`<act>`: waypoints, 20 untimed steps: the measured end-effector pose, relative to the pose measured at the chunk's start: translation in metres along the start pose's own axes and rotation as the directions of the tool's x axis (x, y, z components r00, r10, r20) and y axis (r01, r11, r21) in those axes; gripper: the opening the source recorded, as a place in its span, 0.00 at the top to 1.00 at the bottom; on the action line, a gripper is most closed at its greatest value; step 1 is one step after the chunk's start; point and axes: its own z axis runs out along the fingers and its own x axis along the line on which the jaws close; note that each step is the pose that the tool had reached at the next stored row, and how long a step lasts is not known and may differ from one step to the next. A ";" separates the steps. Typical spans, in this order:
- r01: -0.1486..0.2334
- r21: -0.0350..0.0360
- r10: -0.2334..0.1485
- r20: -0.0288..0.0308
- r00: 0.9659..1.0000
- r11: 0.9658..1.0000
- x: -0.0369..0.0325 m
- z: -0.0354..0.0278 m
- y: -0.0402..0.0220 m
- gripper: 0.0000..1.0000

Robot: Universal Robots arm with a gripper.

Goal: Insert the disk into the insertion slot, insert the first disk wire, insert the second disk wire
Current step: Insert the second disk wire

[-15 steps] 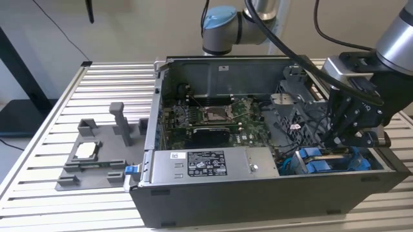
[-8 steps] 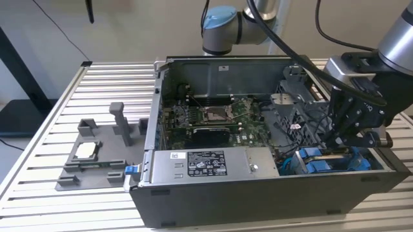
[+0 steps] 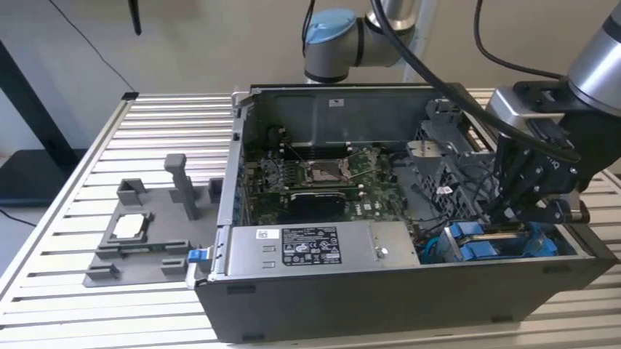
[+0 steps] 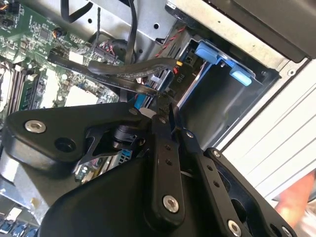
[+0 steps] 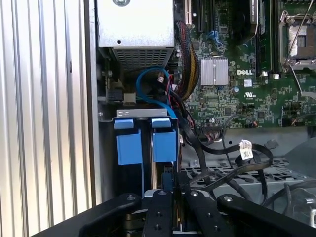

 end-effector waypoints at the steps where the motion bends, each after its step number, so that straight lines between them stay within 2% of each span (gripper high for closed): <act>1: 0.000 0.000 0.000 0.000 1.000 1.000 0.0000 0.0003 -0.0001 0.84; 20: 0.000 0.000 0.000 0.002 1.000 1.000 0.0006 0.0068 -0.0023 0.84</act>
